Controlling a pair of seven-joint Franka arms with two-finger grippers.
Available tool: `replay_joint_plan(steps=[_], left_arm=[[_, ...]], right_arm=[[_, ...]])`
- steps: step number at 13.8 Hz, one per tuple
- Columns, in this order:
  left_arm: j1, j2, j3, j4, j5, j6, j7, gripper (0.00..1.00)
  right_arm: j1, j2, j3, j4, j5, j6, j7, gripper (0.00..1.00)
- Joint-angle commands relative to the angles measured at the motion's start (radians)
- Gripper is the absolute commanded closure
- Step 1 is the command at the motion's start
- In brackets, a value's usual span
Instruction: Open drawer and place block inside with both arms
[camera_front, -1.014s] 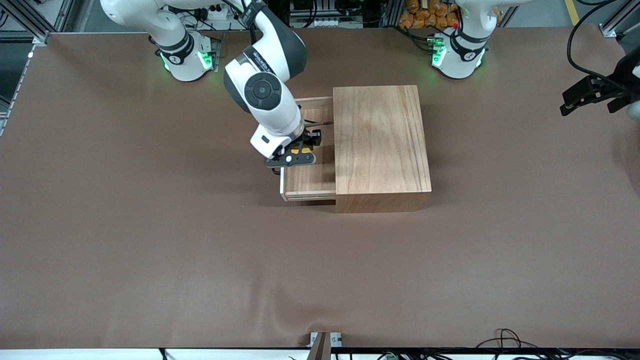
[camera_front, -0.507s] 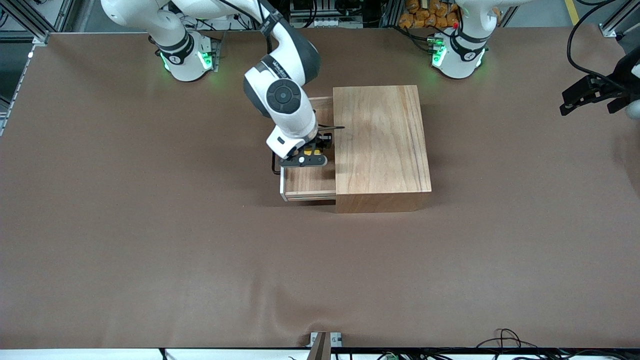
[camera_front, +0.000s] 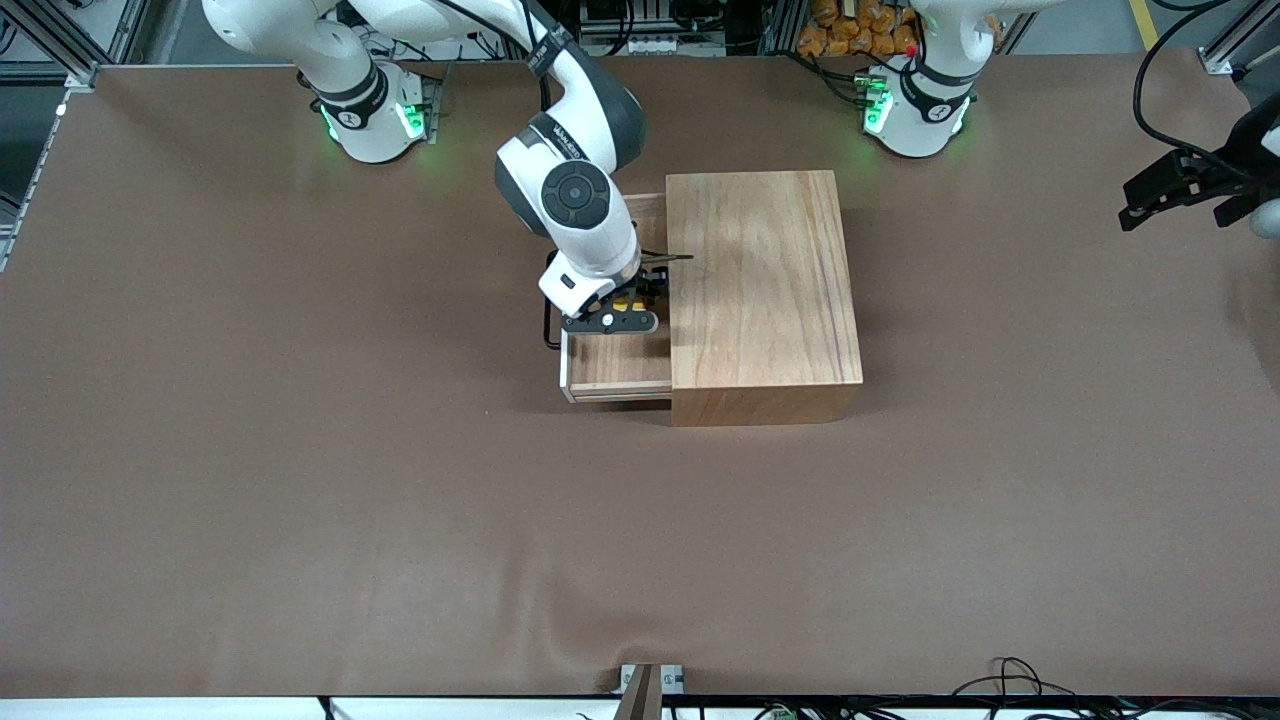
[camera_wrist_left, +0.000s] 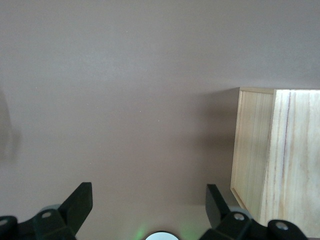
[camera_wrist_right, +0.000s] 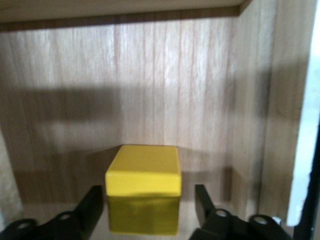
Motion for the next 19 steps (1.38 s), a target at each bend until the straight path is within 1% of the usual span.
replay_joint_plan(steps=[1,7,10,15,19], left_arm=[[0.011,-0.018,-0.005,-0.004,-0.021,-0.003,0.025,0.0],[0.011,-0.018,-0.005,-0.004,-0.021,-0.005,0.025,0.0],[0.01,-0.018,-0.005,-0.004,-0.021,-0.005,0.025,0.0],[0.01,-0.018,-0.005,-0.004,-0.021,-0.005,0.028,0.0],[0.011,-0.017,-0.004,-0.002,-0.02,-0.003,0.066,0.0]], right_arm=[[-0.025,-0.048,-0.002,0.006,0.01,-0.033,0.007,0.0],[-0.137,-0.097,-0.002,0.088,0.012,-0.183,-0.014,0.0],[-0.209,-0.13,-0.002,0.095,0.012,-0.232,-0.058,0.0],[-0.415,-0.186,-0.003,0.09,0.009,-0.34,-0.222,0.0],[-0.556,-0.268,-0.006,0.085,-0.004,-0.438,-0.412,0.0]])
